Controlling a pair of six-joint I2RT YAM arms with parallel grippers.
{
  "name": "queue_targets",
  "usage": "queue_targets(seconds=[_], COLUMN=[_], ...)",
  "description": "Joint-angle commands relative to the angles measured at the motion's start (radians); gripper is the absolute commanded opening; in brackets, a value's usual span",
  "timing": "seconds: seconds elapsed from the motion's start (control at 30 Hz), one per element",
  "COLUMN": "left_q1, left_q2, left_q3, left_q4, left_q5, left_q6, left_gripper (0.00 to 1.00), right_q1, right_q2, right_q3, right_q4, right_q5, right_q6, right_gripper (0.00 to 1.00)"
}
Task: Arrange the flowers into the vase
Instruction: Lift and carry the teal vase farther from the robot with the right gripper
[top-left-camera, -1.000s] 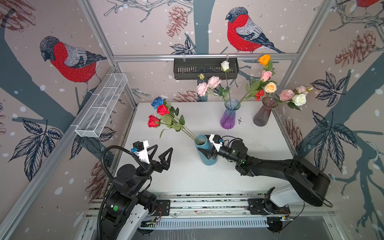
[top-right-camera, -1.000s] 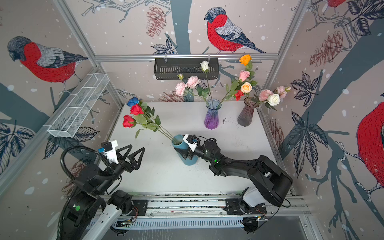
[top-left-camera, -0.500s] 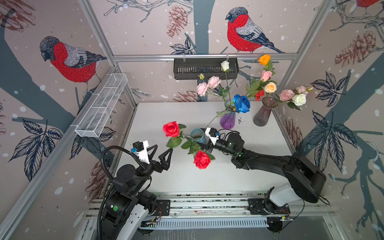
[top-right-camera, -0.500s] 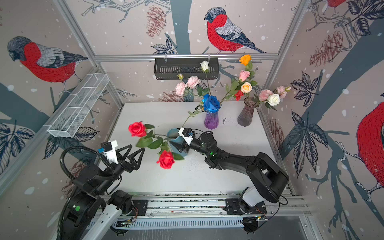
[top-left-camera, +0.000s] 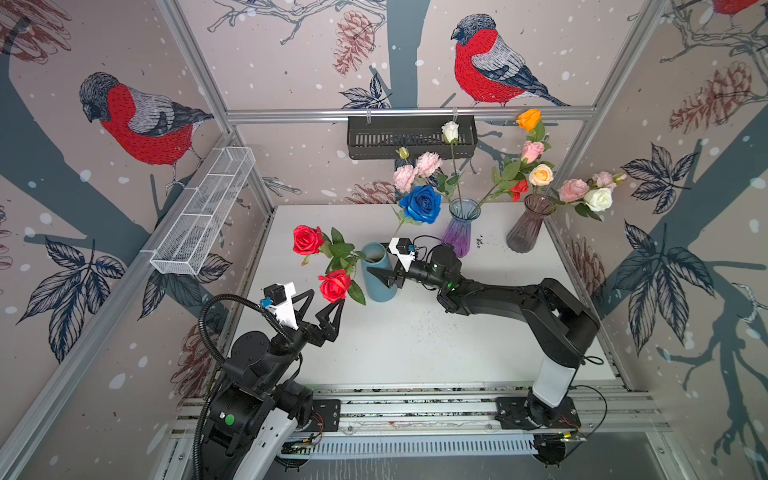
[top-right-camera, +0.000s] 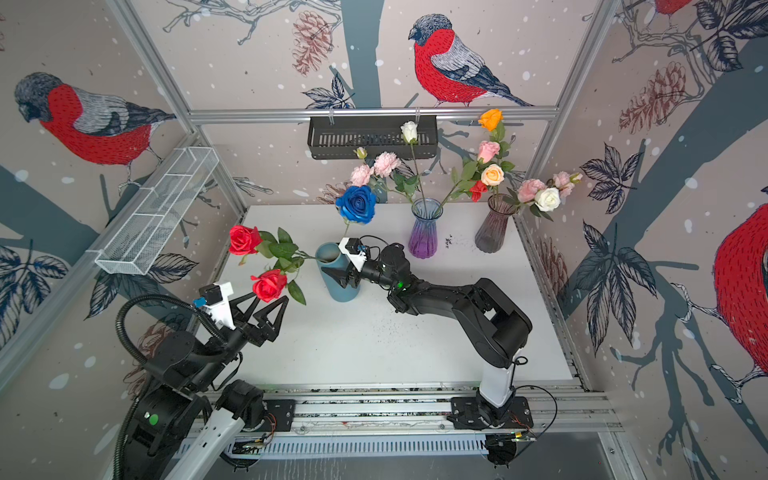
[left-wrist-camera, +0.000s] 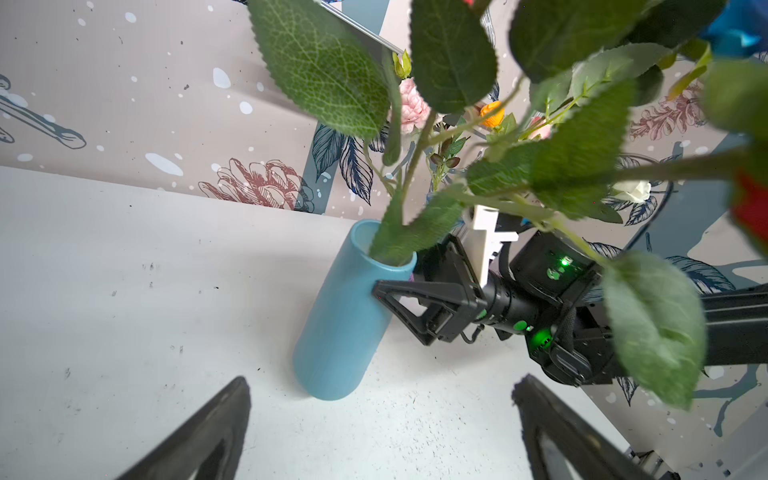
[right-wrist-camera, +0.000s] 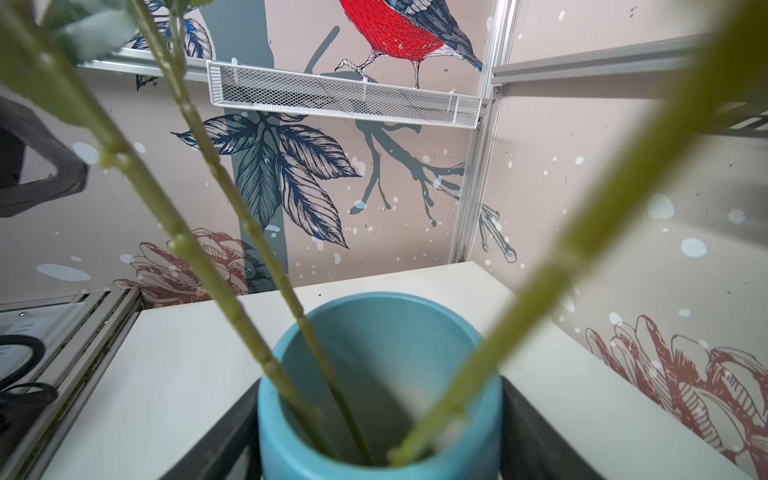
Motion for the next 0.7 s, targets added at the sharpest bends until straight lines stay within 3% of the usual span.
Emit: queue_targets(seconds=[0.0,0.47,0.67], left_q1=[0.001,0.002,0.004], left_q2=[-0.008,-0.009,-0.013], left_q3=[0.001,0.004,0.004], left_q4=[0.024,0.013,0.012], left_q5=[-0.013,-0.027,-0.027], left_q6=[0.008,0.016,0.018], left_gripper=[0.99,0.99,0.99], right_q1=[-0.012,-0.059,-0.063], right_q2=[0.049,0.377,0.456], right_q3=[0.079,0.582,0.698], right_q4=[0.158,-0.079,-0.148], right_q5=[-0.043,-0.085,-0.065], right_q6=[0.045,0.075,0.101], right_gripper=[0.54,0.53,0.53])
